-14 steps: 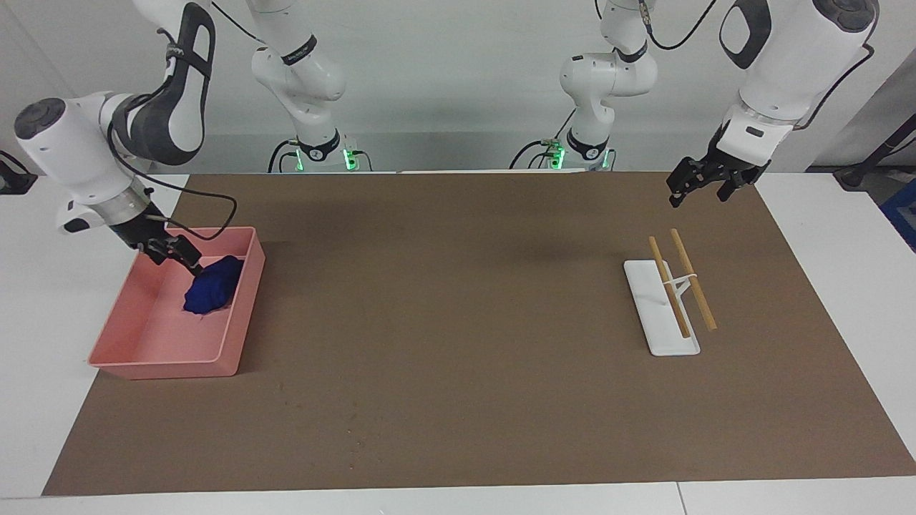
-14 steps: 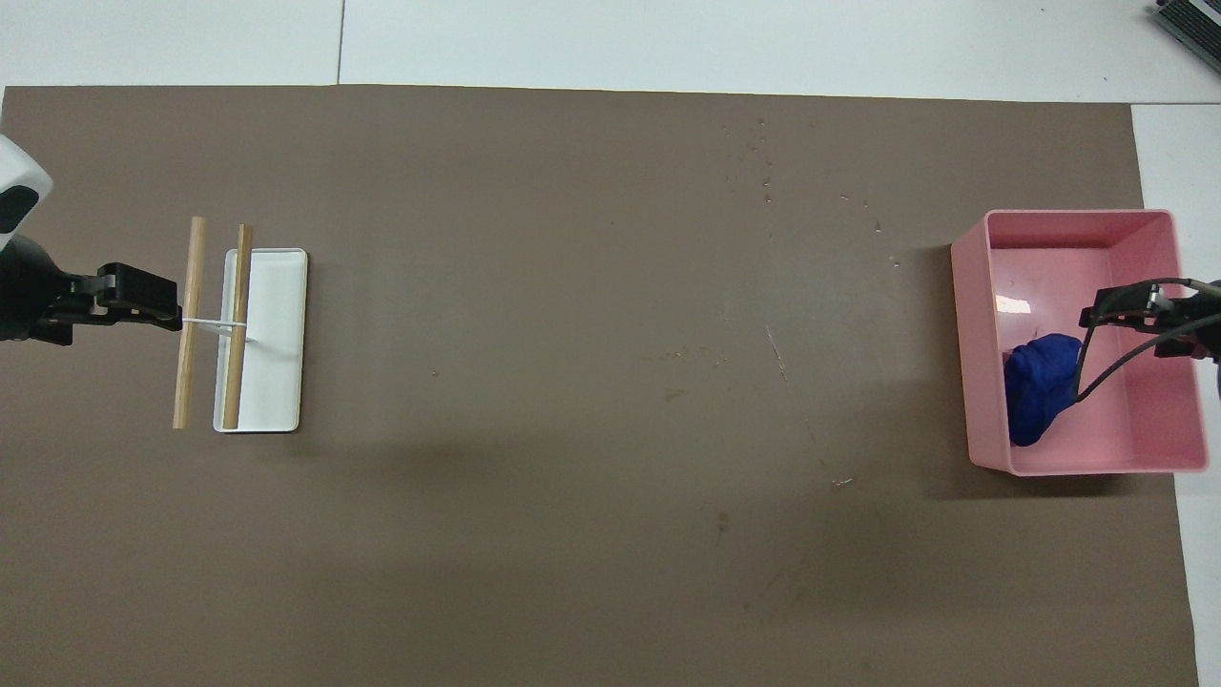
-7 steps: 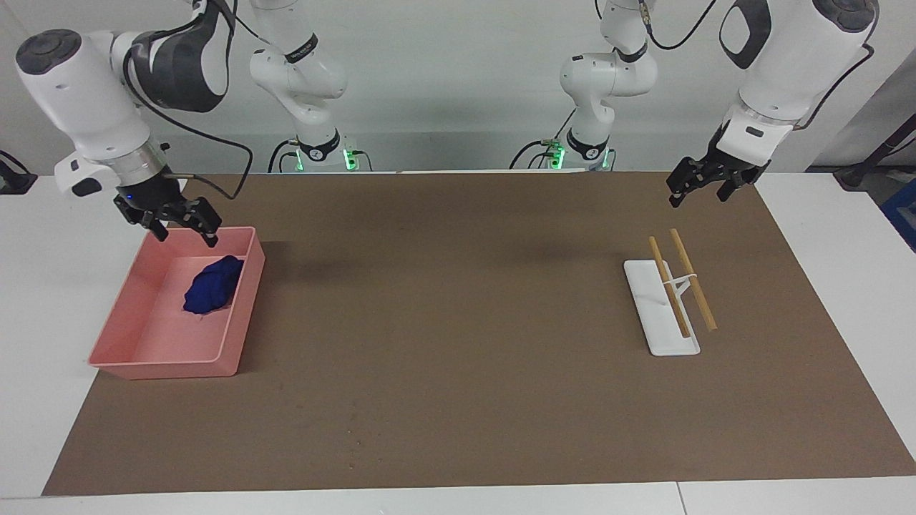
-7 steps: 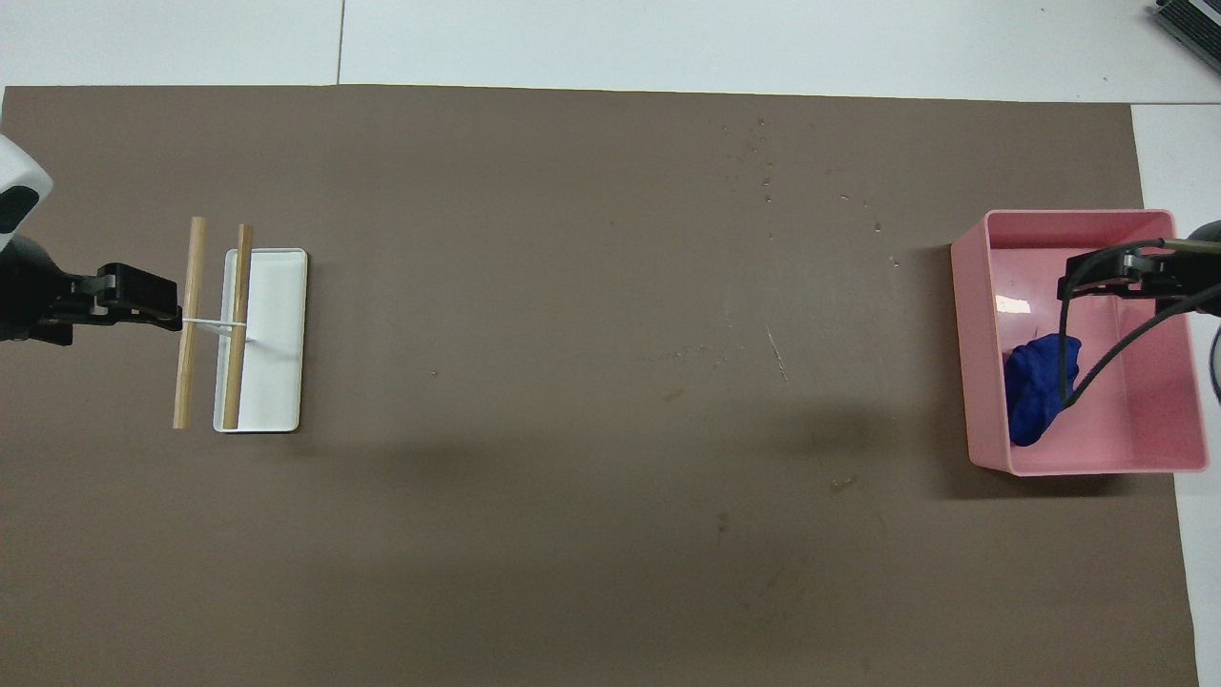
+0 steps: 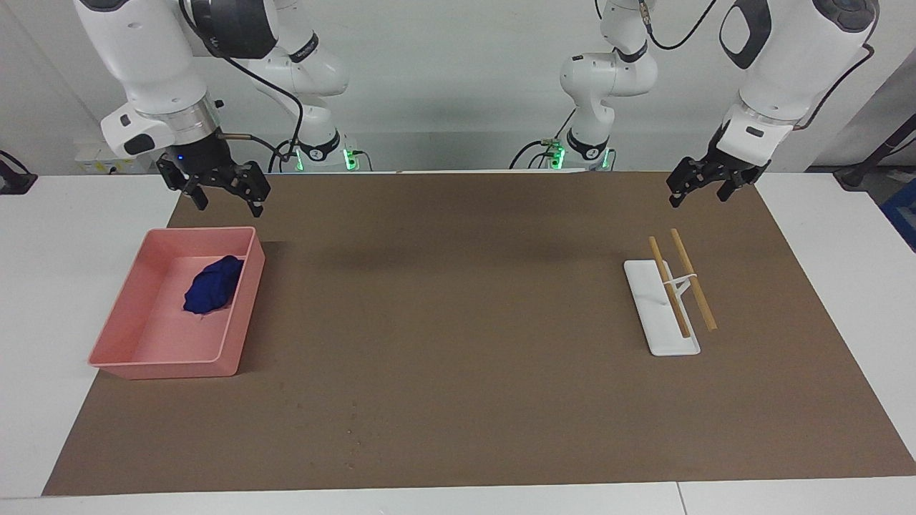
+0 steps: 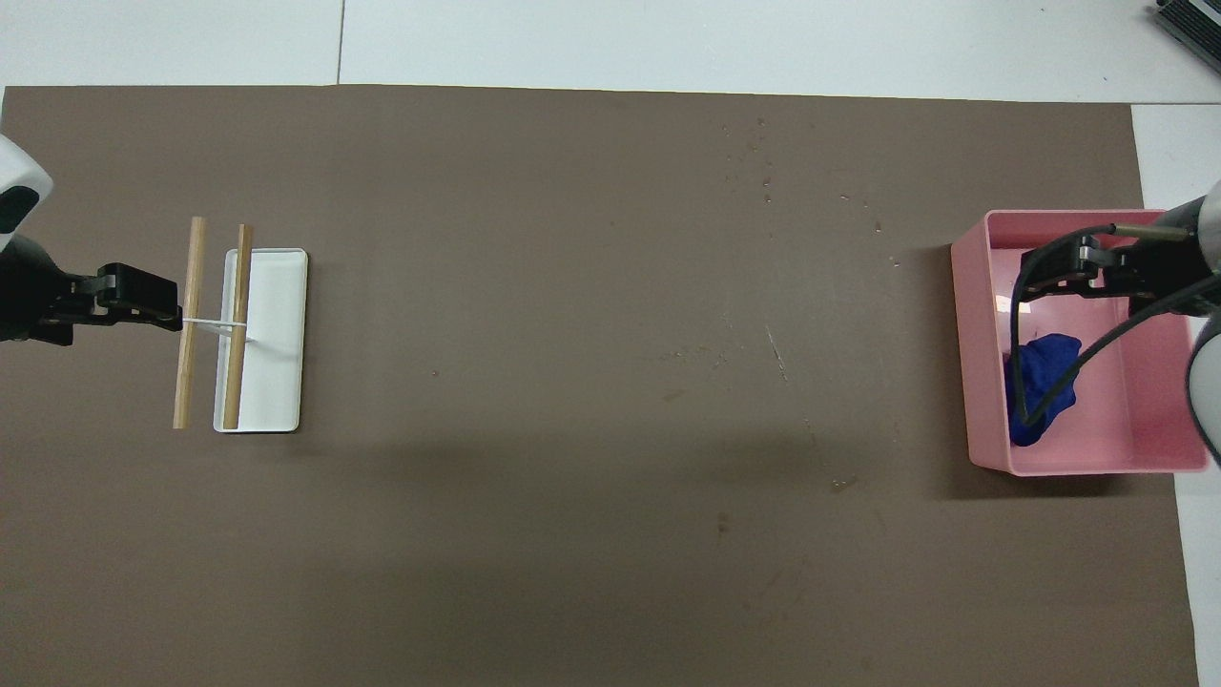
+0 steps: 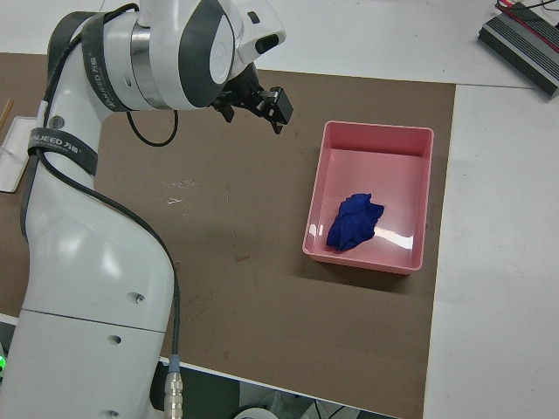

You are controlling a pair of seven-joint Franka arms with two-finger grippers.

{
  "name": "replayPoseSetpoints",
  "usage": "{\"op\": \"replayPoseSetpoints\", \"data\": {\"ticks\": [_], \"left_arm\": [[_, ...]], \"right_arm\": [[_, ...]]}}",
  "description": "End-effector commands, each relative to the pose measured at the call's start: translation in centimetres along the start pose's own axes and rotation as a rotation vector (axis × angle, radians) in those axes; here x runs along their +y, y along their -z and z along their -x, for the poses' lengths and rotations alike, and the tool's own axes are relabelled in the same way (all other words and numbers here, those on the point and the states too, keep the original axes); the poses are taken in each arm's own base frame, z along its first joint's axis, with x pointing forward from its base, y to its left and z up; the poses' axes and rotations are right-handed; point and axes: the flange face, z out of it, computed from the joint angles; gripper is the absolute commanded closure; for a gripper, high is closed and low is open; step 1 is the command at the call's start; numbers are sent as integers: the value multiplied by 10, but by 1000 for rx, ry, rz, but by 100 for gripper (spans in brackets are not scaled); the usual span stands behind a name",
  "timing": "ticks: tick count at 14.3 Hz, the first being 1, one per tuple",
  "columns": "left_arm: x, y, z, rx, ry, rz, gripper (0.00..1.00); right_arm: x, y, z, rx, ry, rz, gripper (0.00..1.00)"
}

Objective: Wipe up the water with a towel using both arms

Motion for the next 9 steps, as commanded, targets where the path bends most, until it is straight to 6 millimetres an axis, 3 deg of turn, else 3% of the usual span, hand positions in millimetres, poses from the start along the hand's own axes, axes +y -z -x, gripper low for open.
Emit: {"op": "replayPoseSetpoints", "data": {"ticks": [1, 9], "left_arm": [[2, 0, 6, 7, 7, 11, 0], [2, 0, 6, 5, 7, 10, 0]], "right_arm": [[10, 1, 9, -50, -22, 16, 0], [11, -2, 13, -61, -17, 16, 0]]}}
